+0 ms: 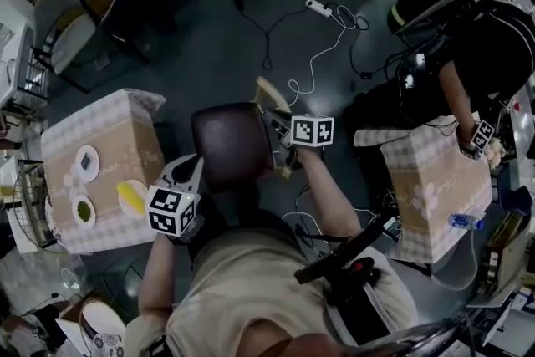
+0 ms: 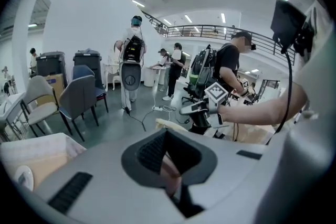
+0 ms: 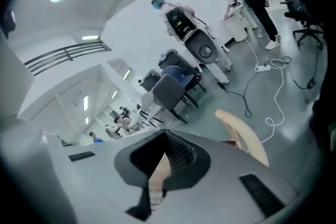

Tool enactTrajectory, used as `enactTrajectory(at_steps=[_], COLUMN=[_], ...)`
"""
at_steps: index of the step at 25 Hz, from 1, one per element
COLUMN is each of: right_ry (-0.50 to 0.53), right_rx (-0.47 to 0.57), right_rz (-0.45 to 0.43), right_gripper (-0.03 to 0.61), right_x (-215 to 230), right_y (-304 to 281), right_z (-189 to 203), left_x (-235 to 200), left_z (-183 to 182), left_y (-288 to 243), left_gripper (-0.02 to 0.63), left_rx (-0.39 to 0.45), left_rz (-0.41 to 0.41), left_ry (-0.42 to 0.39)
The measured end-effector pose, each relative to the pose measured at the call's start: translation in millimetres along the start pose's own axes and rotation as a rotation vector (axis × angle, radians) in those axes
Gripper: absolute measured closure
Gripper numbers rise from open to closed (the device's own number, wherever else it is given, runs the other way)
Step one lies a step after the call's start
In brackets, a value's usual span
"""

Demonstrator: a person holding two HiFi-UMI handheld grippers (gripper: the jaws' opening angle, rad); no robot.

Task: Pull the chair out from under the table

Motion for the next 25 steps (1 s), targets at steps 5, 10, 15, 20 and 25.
enactTrajectory(at_steps=[5, 10, 15, 20, 25], right_ry=[0.002, 0.046, 0.088, 0.148, 0.216], right_rx=[0.063, 0.093, 0.108, 0.121, 0.139], right_rz=[-0.187, -0.290, -0.342, -0.346, -0.325], right_gripper=[0.568, 0.568, 0.568, 0.568, 0.568], right_x=[-48.1, -96.7, -140.8, -188.9, -236.5], right_y=[18.4, 32.8, 51.7, 57.8, 52.1], right_z=[-11.8, -9.7, 0.6, 23.0, 51.0], left_x=[6.5, 3.9, -0.5, -6.3, -18.5], left_z=[-5.1, -11.7, -29.5, -34.7, -19.1], left_y=[14.6, 24.1, 34.1, 63.9, 101.0], left_gripper=[0.609, 0.609, 0.609, 0.609, 0.609], left_rx=[0.038, 0.072, 0.144, 0.226, 0.302], left_rz=[-0.037, -0.028, 0.019, 0.067, 0.106], left_ry=[0.010, 0.011, -0.014, -0.035, -0.035])
Point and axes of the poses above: the fingertips, and each gripper's own axes: y backward along the fingers, x to its right, z out of its underside, the point moved 6 cm from there along y, backward along the fingers, and after that the axes turned 6 degrees about -y, right-handed, at the moved point
